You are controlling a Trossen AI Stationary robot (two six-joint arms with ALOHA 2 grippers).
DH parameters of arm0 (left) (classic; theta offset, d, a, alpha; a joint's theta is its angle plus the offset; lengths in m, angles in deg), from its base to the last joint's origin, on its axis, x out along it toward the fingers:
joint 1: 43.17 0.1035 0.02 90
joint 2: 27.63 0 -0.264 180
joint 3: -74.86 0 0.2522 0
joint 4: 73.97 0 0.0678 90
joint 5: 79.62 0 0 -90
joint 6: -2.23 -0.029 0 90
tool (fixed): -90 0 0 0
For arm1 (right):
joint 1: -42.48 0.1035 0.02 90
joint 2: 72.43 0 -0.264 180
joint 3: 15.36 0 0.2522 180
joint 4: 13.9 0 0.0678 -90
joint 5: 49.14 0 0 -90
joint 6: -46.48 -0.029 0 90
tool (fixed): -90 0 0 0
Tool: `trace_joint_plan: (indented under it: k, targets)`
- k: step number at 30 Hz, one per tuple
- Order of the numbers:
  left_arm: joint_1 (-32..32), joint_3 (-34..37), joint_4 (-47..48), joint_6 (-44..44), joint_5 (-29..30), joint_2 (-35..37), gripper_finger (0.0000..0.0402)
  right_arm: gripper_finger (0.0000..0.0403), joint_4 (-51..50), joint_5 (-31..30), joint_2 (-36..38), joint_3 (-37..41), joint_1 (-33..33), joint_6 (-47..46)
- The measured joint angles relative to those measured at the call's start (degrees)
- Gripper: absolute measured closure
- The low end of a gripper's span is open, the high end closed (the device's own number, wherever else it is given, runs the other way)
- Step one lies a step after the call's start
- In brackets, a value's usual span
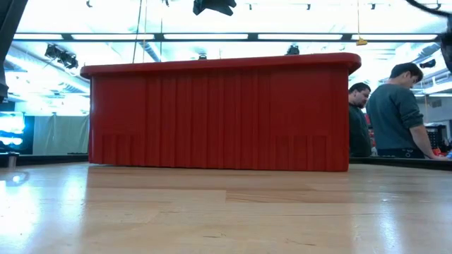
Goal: Pick and place slides into bin
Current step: Put the pink slide into the bin
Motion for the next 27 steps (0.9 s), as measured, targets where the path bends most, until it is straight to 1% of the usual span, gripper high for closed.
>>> trace_joint_plan:
  k: [2,5,8,11,15,19,22,27]
  targets:
    - [0.00,0.00,-0.08,0.01,0.00,0.00,0.0267,0.0401,-2.90,-1.52,1.74,-1.50,0.02,1.75]
    - [0.00,0.00,-0.38,0.02,0.00,0.00,0.0268,0.0400,-11.17,-3.46,4.42,-6.14,0.02,6.65]
    - [0.00,0.00,-0.46,0.02,0.01,0.00,0.0266,0.0396,-22.00,-9.95,4.98,-13.82,0.02,9.64]
    - [0.00,0.00,-0.46,-0.02,0.00,0.00,0.0263,0.0394,-27.52,-14.00,2.54,-22.87,-0.04,15.12]
    - [0.00,0.00,-0.45,-0.02,0.00,0.00,0.0264,0.0395,-30.01,-16.98,-4.90,-35.97,0.00,23.68]
    - [0.00,0.00,-0.43,-0.04,-0.01,0.00,0.0271,0.0398,-34.01,-17.41,-14.68,-48.33,0.00,29.69]
    - [0.00,0.00,-0.42,-0.05,-0.01,0.00,0.0275,0.0397,-37.85,-16.24,-22.16,-55.30,0.04,29.65]
    - [0.00,0.00,-0.40,-0.07,0.00,0.00,0.0273,0.0393,-47.59,-8.80,-32.61,-62.22,0.07,23.93]
